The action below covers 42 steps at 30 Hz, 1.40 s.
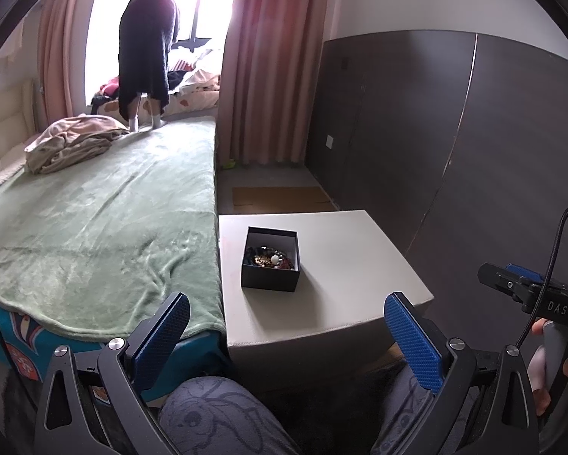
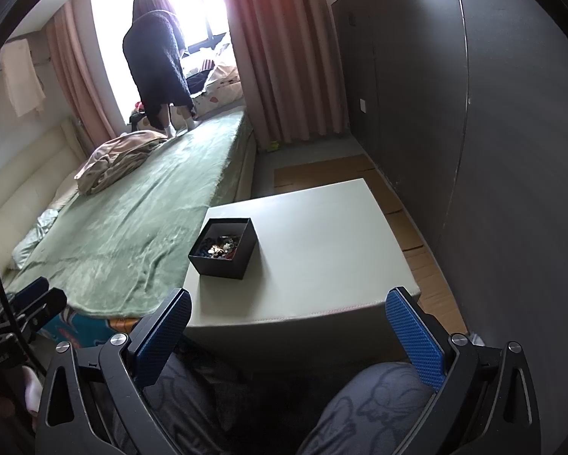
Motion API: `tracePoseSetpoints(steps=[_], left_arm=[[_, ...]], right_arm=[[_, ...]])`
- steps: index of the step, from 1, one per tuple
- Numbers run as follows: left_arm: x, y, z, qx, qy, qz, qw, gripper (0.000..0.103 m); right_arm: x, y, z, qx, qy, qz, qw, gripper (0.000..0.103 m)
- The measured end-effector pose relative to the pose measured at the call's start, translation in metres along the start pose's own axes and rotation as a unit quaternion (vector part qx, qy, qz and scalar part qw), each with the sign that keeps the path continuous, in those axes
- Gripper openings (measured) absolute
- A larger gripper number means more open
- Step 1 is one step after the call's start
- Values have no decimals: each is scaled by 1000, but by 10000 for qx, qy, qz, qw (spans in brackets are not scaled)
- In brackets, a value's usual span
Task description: Organize jewelry
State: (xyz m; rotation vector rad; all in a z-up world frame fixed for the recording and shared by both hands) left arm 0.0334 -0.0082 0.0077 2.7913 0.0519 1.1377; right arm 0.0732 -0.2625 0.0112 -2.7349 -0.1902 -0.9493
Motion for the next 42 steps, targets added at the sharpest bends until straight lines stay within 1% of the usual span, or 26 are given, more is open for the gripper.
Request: tracePoseSetpoints(steps=[25,42], left_arm=[[-2,3,1,9,-7,45,10000,102],[-1,0,-5,109,156,-21,9998,102]], right_arm=[[0,1,0,6,-25,-4,10000,103],[-2,2,-1,-13,-15,8,10000,103]])
Point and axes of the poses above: each gripper's, at about its wrist camera, not at the fingertips, and z roughly the way its jaws point, y to its right, x to its top, the point moved 2 cm from there along z, roughly the way its jaws point, and after that the axes turned 10 degrees about -y, right-handed, at the moved point
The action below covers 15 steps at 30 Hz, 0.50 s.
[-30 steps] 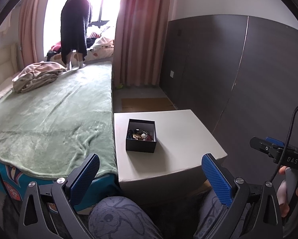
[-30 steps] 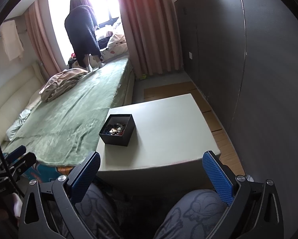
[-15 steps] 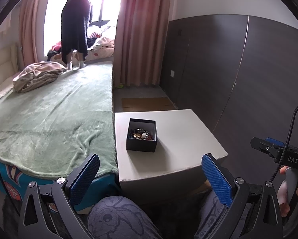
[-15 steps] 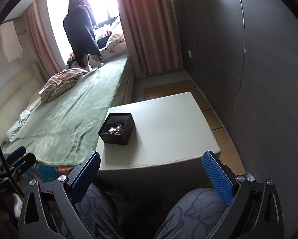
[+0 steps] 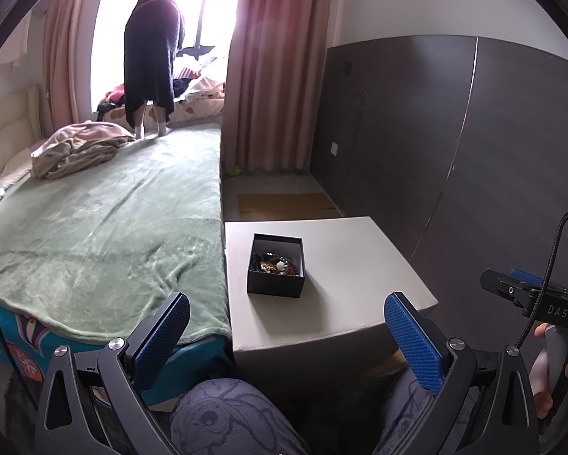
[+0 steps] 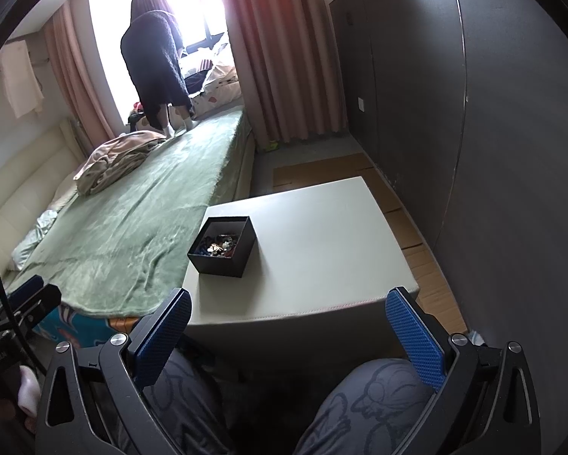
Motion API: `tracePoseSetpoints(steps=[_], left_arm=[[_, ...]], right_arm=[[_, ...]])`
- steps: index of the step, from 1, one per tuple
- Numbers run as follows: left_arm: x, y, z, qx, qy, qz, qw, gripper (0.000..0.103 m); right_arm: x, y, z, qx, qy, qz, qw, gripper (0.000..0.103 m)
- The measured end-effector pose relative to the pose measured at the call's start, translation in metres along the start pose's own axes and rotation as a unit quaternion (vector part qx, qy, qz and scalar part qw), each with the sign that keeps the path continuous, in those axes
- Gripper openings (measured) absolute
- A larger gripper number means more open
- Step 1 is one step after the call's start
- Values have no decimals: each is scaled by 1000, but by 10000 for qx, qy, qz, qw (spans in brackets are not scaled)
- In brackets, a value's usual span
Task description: Organize jewelry
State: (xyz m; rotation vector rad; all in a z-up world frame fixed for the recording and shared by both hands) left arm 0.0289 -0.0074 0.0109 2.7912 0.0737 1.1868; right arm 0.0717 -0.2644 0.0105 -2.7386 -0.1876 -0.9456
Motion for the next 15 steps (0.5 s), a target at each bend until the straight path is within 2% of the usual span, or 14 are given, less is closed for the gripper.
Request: tracePoseSetpoints(steps=[15], left_arm=[[-7,2,14,-49,-217,28,9997,102]], right_arm=[[-5,4,11,-47,-141,127,9998,103]])
Point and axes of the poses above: each gripper's, at about its wrist camera, not at the fingertips, and z roughly the way its jaws point, y to its right, x to its top, the point moved 2 cm from there along z, roughly the way its jaws point, and after that the axes turned 10 degrees about -y, right-handed, at the moved point
